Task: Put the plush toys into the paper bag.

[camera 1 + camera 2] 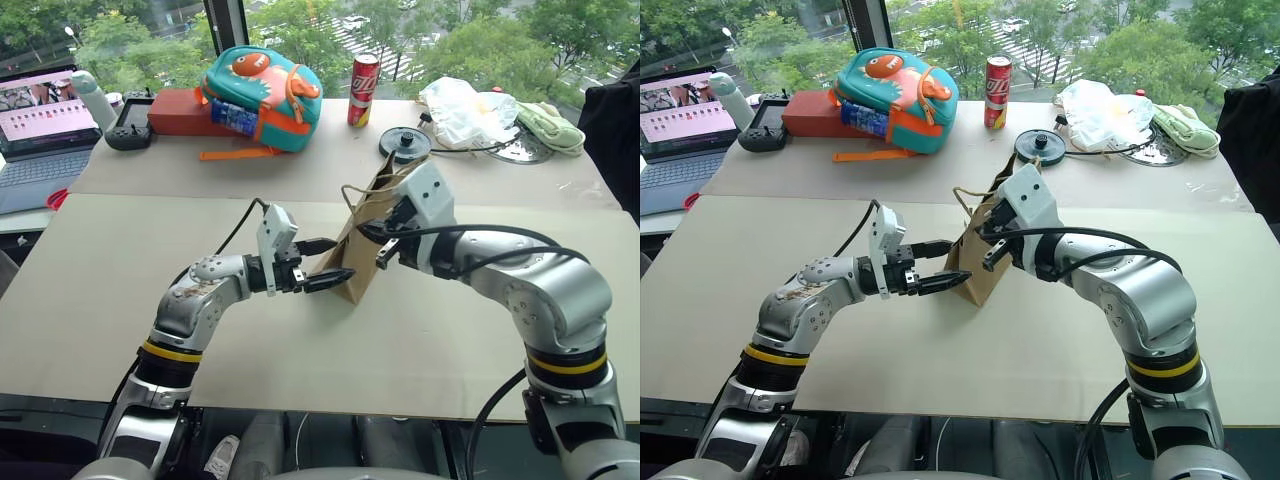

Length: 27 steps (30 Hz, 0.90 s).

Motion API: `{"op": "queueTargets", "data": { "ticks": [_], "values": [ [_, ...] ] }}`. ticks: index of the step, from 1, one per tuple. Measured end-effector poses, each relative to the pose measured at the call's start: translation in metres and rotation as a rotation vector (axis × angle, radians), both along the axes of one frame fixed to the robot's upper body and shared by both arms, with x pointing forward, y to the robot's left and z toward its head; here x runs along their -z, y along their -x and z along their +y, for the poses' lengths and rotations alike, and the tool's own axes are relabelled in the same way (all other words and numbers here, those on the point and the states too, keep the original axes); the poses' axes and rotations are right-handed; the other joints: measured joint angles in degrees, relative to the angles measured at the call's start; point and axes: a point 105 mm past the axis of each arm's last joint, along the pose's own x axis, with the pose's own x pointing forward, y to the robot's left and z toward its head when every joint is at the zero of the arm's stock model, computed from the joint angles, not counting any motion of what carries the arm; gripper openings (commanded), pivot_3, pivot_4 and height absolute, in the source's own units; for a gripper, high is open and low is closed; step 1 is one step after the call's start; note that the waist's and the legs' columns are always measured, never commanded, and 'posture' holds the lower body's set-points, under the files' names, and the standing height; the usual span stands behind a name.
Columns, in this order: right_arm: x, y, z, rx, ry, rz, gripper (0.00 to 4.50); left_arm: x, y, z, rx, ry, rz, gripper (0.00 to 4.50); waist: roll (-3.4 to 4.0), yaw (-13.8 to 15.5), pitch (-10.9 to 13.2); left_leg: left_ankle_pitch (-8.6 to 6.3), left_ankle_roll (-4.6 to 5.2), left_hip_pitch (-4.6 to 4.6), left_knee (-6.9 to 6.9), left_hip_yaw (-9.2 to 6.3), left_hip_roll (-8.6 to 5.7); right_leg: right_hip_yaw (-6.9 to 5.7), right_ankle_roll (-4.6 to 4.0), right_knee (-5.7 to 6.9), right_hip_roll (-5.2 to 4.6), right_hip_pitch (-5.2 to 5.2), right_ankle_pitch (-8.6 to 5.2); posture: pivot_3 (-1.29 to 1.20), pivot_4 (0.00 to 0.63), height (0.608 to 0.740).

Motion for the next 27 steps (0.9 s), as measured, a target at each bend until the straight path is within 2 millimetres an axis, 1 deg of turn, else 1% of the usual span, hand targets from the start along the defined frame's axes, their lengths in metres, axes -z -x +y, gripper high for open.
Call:
{"op": "queueTargets", "data": {
  "ticks": [4,9,13,14,15,16,18,19,23,24,27],
  "values": [
    [-0.001,-0.003,0.002,0.011,-0.011,-0.004,0.05,0.001,-0.002,-0.004,-0.018,0.003,-0.002,3.93,0.0,-0.03,0.0,0.0,0.0,0.01,0.01,0.0,0.0,0.0,0.0,0.03,0.0,0.0,0.0,0.0,0.15,0.739],
    [-0.002,-0.005,0.001,0.024,-0.005,-0.01,0.05,-0.001,-0.016,-0.005,-0.121,-0.022,-0.051,3.93,0.0,-0.02,0.0,0.0,0.0,0.01,0.01,-0.01,-0.01,0.0,0.0,0.03,0.0,0.0,0.0,0.0,0.15,0.739],
    [-0.002,-0.005,0.001,0.025,-0.004,-0.01,0.05,0.002,-0.022,-0.004,-0.16,-0.038,-0.071,3.93,0.0,-0.11,0.0,0.0,0.0,0.02,0.0,-0.01,0.0,0.0,0.0,0.04,0.01,-0.01,0.0,0.0,0.15,0.739],
    [-0.002,-0.005,0.001,0.025,-0.005,-0.01,0.0,0.002,-0.023,-0.004,-0.173,-0.039,-0.077,3.41,0.0,-0.08,0.0,0.0,0.0,0.01,0.0,-0.01,0.0,0.0,0.0,0.04,0.01,-0.01,0.0,0.0,0.15,0.739],
    [-0.001,-0.005,0.002,0.023,-0.007,-0.01,0.0,0.001,-0.024,-0.005,-0.181,-0.036,-0.082,3.16,0.0,-0.06,0.0,0.0,0.0,0.01,0.01,-0.01,-0.01,0.0,0.0,0.04,0.0,-0.01,0.0,0.0,0.15,0.739],
    [-0.001,-0.004,0.003,0.022,-0.01,-0.009,0.0,0.002,-0.025,-0.007,-0.191,-0.036,-0.085,2.69,0.0,-0.05,0.0,0.0,0.0,0.01,0.01,-0.01,-0.01,0.0,0.0,0.04,0.0,0.0,0.0,0.0,0.15,0.739],
    [-0.001,-0.004,0.003,0.02,-0.012,-0.009,0.0,0.003,-0.025,-0.007,-0.2,-0.042,-0.086,2.07,0.0,-0.06,0.0,0.0,0.0,0.0,0.01,-0.01,-0.01,0.0,0.0,0.04,0.0,0.0,0.0,0.0,0.15,0.739],
    [-0.001,-0.004,0.003,0.02,-0.012,-0.009,0.0,0.003,-0.025,-0.007,-0.2,-0.044,-0.086,1.62,0.0,-0.08,0.0,0.0,0.0,0.01,0.01,-0.01,-0.01,0.01,-0.01,0.04,0.0,0.0,0.0,0.0,0.15,0.739],
    [-0.001,-0.004,0.004,0.019,-0.016,-0.008,0.0,0.005,-0.025,-0.007,-0.211,-0.061,-0.093,0.19,0.0,-0.07,0.0,0.0,0.0,0.02,0.01,-0.02,-0.01,0.0,-0.01,0.05,0.0,0.0,0.0,0.0,0.15,0.739],
    [-0.001,-0.004,0.004,0.018,-0.017,-0.008,0.0,0.006,-0.026,-0.007,-0.219,-0.064,-0.093,0.04,0.0,-0.08,0.0,0.0,0.0,0.01,0.01,-0.02,-0.01,0.0,-0.01,0.05,0.0,0.0,0.0,0.0,0.15,0.739],
    [-0.001,-0.004,0.007,0.013,-0.028,-0.004,0.0,0.005,-0.026,-0.006,-0.231,-0.069,-0.099,0.04,0.0,-0.07,0.0,0.0,0.0,0.01,0.01,-0.02,-0.01,0.0,-0.01,0.05,0.0,0.0,0.0,0.0,0.15,0.739]
  ]
}}
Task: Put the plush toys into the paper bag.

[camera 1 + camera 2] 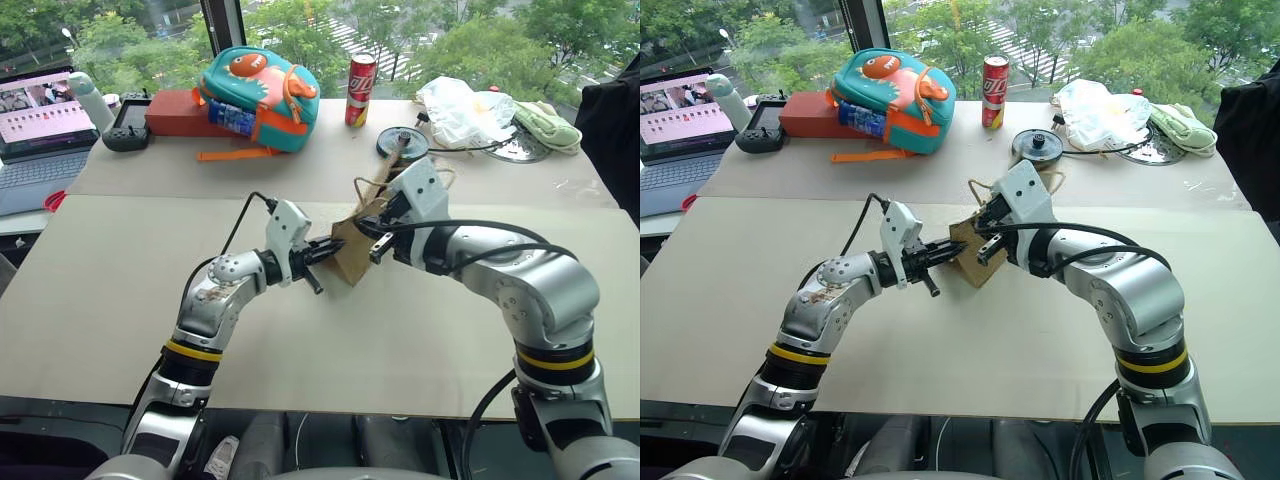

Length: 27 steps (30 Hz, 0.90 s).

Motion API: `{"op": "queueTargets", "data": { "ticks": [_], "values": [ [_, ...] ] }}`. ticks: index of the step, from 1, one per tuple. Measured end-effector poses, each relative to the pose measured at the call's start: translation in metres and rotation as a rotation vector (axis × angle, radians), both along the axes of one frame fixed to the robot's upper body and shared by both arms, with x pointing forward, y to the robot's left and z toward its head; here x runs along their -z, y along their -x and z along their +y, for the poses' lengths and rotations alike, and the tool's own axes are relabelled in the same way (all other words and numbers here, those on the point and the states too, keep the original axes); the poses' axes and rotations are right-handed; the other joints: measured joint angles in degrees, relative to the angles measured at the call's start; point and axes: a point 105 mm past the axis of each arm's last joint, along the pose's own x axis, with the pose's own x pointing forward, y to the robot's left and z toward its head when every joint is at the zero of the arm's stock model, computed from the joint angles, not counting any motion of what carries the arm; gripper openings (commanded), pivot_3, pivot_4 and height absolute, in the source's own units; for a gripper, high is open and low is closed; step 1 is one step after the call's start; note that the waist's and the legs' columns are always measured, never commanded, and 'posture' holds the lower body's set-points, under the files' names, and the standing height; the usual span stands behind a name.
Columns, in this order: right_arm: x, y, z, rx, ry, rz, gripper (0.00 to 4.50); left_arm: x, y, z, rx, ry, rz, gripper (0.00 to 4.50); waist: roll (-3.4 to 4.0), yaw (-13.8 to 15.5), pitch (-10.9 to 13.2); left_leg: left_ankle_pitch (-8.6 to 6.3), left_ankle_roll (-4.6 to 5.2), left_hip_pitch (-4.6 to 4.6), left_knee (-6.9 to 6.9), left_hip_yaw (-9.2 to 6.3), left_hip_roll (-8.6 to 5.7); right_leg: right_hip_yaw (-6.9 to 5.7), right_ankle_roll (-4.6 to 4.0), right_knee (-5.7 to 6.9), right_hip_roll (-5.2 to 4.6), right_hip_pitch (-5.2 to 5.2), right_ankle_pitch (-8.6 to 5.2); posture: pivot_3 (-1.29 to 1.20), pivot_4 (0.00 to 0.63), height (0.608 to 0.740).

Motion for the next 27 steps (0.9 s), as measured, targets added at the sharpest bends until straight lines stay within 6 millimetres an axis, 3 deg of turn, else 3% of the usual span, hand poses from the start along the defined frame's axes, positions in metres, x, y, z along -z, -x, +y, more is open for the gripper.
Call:
{"op": "queueTargets", "data": {
  "ticks": [12,19,22,27],
  "values": [
    [-0.007,0.0,-0.003,0.01,-0.006,-0.013,0.0,0.001,-0.005,-0.001,-0.04,-0.007,-0.025,0.04,0.0,0.02,0.0,0.0,0.0,0.0,0.0,0.0,0.0,0.0,0.0,0.0,0.0,0.0,0.0,0.0,0.15,0.739],
    [-0.016,0.012,-0.007,-0.004,-0.03,-0.03,0.0,0.001,-0.006,-0.002,-0.032,0.003,-0.029,0.04,0.0,0.03,0.0,0.0,0.0,0.0,-0.01,-0.02,0.0,-0.01,0.0,0.0,0.0,0.0,0.0,0.0,0.15,0.739],
    [-0.016,0.026,-0.012,-0.035,-0.047,-0.02,0.0,0.0,-0.007,-0.004,-0.034,0.019,-0.029,0.04,0.0,0.18,0.0,0.0,0.0,-0.04,0.0,-0.03,-0.01,-0.02,0.0,-0.01,-0.01,0.0,0.0,0.0,0.15,0.739],
    [-0.021,0.073,-0.031,-0.172,-0.077,-0.024,0.0,-0.021,-0.015,0.009,-0.057,0.095,-0.051,0.04,-0.01,0.62,0.0,-0.03,0.05,-0.17,0.03,-0.09,-0.02,-0.08,0.01,-0.11,-0.01,0.0,-0.01,0.0,0.15,0.739]
  ]
}}
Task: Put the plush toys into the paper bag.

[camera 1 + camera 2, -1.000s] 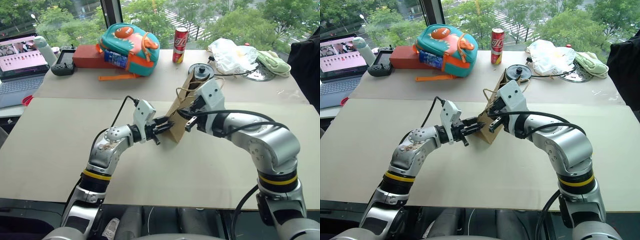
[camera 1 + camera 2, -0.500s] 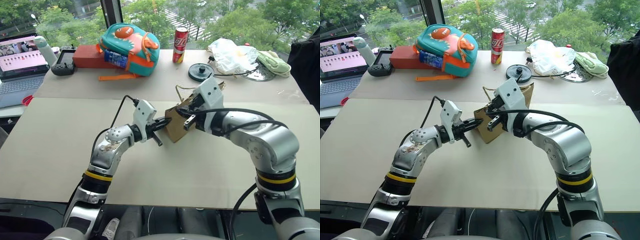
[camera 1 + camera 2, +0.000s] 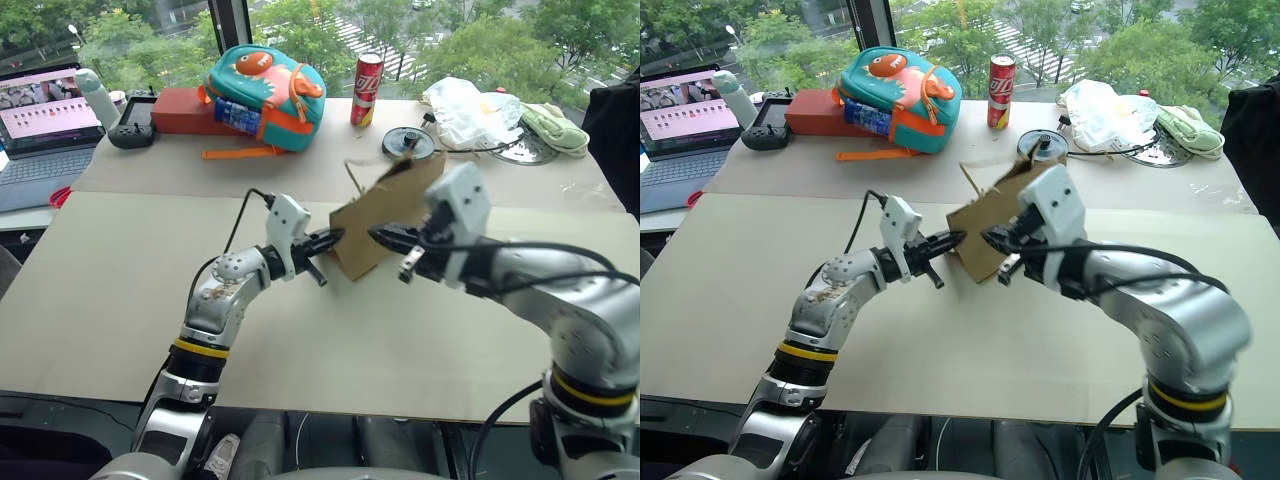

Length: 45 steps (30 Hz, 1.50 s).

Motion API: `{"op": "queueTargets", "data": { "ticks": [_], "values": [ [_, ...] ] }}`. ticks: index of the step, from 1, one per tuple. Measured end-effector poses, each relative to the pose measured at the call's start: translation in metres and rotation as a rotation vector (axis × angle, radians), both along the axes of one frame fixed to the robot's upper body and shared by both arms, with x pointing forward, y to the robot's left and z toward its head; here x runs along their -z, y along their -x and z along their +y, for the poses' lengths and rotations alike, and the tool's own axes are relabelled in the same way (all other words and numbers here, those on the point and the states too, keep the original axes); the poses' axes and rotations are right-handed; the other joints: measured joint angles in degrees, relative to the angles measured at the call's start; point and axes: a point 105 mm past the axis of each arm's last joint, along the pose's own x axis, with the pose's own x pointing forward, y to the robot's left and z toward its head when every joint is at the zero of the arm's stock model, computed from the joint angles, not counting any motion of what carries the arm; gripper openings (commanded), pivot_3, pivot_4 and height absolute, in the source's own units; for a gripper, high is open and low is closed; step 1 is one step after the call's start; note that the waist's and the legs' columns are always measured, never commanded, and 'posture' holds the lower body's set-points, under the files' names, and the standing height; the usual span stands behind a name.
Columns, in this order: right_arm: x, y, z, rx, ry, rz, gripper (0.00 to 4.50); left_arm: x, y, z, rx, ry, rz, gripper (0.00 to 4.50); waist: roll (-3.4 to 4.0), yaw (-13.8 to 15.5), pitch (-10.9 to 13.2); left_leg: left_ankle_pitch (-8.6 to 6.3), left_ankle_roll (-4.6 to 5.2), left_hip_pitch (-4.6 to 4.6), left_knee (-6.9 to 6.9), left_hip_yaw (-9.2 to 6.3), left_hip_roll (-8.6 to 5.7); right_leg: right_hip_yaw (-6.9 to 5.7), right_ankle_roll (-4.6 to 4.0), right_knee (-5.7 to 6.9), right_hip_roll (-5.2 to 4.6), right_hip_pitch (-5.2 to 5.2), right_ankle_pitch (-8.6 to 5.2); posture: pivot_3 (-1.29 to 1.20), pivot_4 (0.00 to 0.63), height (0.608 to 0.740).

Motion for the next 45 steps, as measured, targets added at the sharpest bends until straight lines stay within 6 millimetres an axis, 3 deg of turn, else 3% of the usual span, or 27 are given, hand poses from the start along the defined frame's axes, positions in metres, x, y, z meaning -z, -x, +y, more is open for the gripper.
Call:
{"op": "queueTargets", "data": {
  "ticks": [4,8,12,17,20,26,33,45],
  "values": [
    [-0.005,0.01,-0.021,0.026,0.01,-0.006,0.0,-0.012,0.001,0.007,0.032,0.022,-0.02,0.04,-0.01,-0.34,0.0,0.0,0.0,0.17,0.0,0.1,0.0,0.07,0.01,0.06,0.0,0.06,-0.01,0.0,0.15,0.739],
    [-0.007,-0.012,-0.053,0.226,0.024,-0.011,0.0,-0.02,0.012,0.014,0.13,0.009,-0.035,0.04,-0.02,-0.78,0.02,0.01,-0.01,0.25,0.0,0.13,0.06,0.1,0.23,0.11,0.08,0.06,-0.14,0.0,0.15,0.739],
    [0.006,-0.028,-0.087,0.424,0.063,0.032,0.0,-0.041,0.031,0.039,0.236,-0.063,-0.097,0.04,-0.02,-0.76,0.01,0.01,-0.01,0.22,-0.08,0.16,0.07,0.13,0.16,0.09,0.09,0.01,-0.11,0.0,0.15,0.739],
    [0.016,-0.025,-0.104,0.482,0.104,0.064,0.0,-0.044,0.05,0.072,0.292,-0.178,-0.088,0.04,-0.02,-0.64,0.02,-0.01,0.01,0.15,-0.08,0.16,0.06,0.12,0.14,-0.03,0.05,0.02,-0.11,0.0,0.15,0.739],
    [0.014,-0.02,-0.106,0.453,0.099,0.051,0.0,-0.039,0.064,0.08,0.339,-0.212,-0.066,0.04,-0.02,-0.58,0.02,-0.01,0.01,0.16,-0.07,0.17,0.07,0.12,0.2,-0.04,0.03,0.05,-0.15,0.0,0.15,0.739],
    [0.007,0.001,-0.091,0.239,0.078,0.026,0.0,-0.018,0.093,0.091,0.439,-0.259,0.021,0.04,-0.02,-0.59,0.03,-0.01,0.01,0.18,-0.07,0.2,0.12,0.11,0.23,-0.05,0.04,0.05,-0.18,0.0,0.15,0.739],
    [-0.007,0.02,-0.08,0.005,0.061,0.007,0.0,-0.002,0.11,0.098,0.53,-0.303,0.037,0.04,-0.04,-0.61,0.04,-0.01,0.01,0.26,-0.06,0.26,0.15,0.14,0.42,-0.05,0.04,0.09,-0.29,0.0,0.15,0.739],
    [-0.023,0.03,-0.062,-0.213,0.043,-0.016,0.0,0.011,0.109,0.108,0.555,-0.37,0.005,0.04,-0.05,-0.48,0.04,-0.01,0.01,0.25,-0.06,0.26,0.15,0.14,0.41,-0.05,0.04,0.09,-0.29,0.0,0.15,0.739]
  ]
}}
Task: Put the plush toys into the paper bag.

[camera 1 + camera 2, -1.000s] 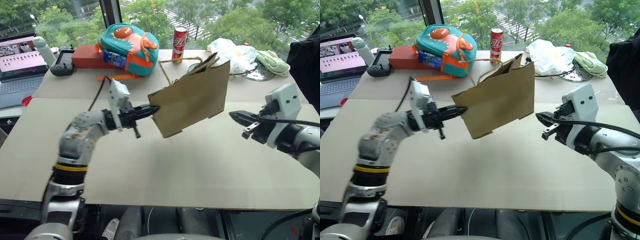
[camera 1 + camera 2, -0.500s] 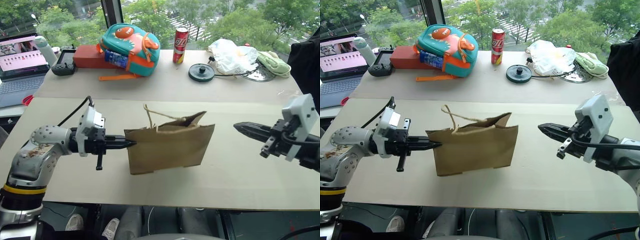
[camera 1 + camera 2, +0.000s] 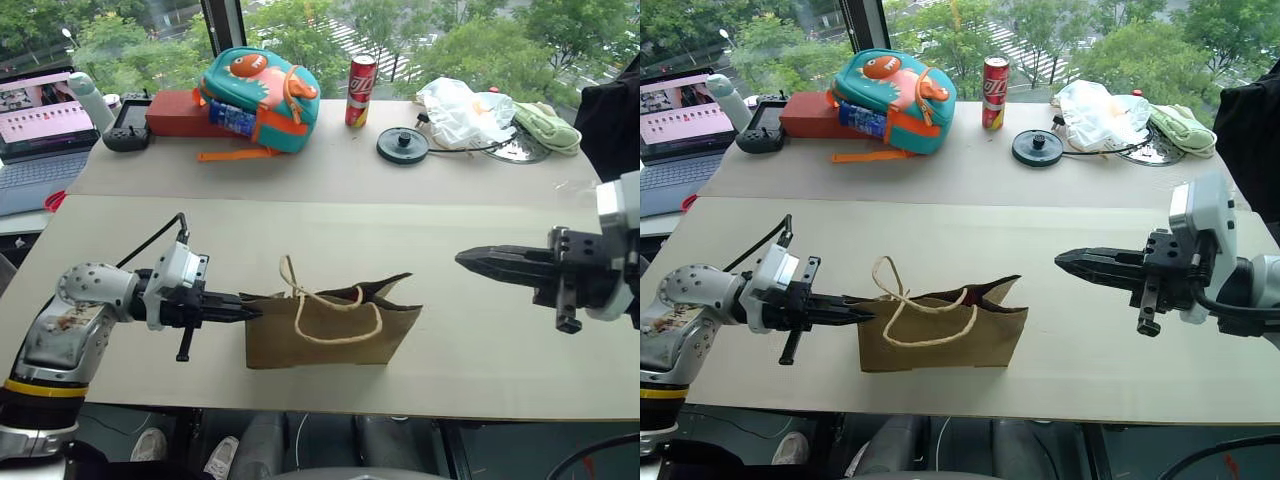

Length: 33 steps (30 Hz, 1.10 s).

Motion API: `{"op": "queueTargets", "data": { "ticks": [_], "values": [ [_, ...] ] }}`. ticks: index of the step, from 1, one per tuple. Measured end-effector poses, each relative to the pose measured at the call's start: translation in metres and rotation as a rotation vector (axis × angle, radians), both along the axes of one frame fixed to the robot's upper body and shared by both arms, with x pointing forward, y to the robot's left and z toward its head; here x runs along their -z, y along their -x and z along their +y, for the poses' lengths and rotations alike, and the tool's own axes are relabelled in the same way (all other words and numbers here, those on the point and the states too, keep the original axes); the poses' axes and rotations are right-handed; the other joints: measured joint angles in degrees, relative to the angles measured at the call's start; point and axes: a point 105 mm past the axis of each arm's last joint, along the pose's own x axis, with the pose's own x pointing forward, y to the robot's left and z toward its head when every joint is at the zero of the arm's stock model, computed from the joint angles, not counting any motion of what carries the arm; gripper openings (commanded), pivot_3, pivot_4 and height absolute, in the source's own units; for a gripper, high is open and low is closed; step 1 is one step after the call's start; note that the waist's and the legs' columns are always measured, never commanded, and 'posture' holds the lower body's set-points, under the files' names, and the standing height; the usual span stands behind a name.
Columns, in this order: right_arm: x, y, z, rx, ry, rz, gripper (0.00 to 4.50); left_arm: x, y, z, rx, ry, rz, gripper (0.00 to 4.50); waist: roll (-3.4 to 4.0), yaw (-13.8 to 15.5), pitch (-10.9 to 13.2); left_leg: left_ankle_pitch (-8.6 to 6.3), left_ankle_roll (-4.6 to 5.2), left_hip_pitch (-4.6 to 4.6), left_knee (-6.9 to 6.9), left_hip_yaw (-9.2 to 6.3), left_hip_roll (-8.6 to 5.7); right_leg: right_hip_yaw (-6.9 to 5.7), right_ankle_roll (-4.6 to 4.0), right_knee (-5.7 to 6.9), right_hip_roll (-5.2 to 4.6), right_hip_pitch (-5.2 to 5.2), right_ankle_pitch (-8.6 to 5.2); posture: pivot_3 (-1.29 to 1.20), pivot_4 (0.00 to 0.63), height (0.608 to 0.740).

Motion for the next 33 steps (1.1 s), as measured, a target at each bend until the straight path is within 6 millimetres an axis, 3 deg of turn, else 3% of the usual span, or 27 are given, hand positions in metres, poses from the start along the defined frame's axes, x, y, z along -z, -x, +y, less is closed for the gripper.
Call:
{"op": "queueTargets", "data": {
  "ticks": [8,9,10,18,22,27,33],
  "values": [
    [0.009,0.002,0.008,-0.058,0.024,0.045,0.0,0.007,-0.001,0.001,0.014,-0.03,-0.034,0.04,0.0,0.04,0.0,0.0,0.0,0.01,0.0,0.0,0.01,0.0,0.0,0.02,0.0,0.0,0.0,0.0,0.15,0.739],
    [0.009,0.002,0.008,-0.059,0.028,0.044,0.0,0.007,-0.002,0.002,0.013,-0.03,-0.035,0.57,0.0,0.04,0.0,0.0,0.0,0.0,0.0,0.0,0.0,0.0,0.0,0.01,0.0,0.0,0.0,0.0,0.15,0.739],
    [0.009,0.002,0.008,-0.06,0.032,0.042,0.0,0.007,-0.002,0.002,0.01,-0.029,-0.032,0.75,0.0,0.04,0.0,0.0,0.0,0.0,0.01,0.0,0.0,0.0,0.0,0.02,0.0,0.0,0.0,0.0,0.15,0.739],
    [0.013,0.001,0.009,-0.076,0.067,0.043,0.0,-0.007,-0.002,0.012,-0.026,-0.066,0.019,3.53,-0.02,-0.06,0.01,0.0,0.0,0.01,0.01,-0.01,0.01,-0.01,0.01,0.05,0.0,-0.02,0.0,0.0,0.15,0.739],
    [0.014,-0.001,0.006,-0.068,0.086,0.045,0.0,-0.023,0.002,0.019,-0.054,-0.074,0.082,3.53,-0.1,-0.11,0.06,0.0,0.0,0.0,0.01,-0.01,0.03,-0.02,0.02,0.07,0.01,-0.05,-0.01,0.0,0.15,0.739],
    [0.013,-0.003,0.003,-0.06,0.1,0.043,0.0,-0.065,0.012,0.03,-0.102,-0.047,0.165,3.53,-0.11,-0.18,0.08,0.0,0.0,0.07,-0.01,0.02,0.03,-0.02,0.03,0.09,-0.01,-0.03,-0.03,0.0,0.15,0.739],
    [0.01,0.002,0.008,-0.088,0.091,0.033,0.0,-0.073,0.011,0.035,-0.167,0.013,0.249,3.53,-0.11,-0.18,0.09,0.0,0.0,0.08,0.0,0.01,0.04,-0.04,0.0,0.15,0.01,-0.04,-0.05,0.0,0.15,0.739]
  ]
}}
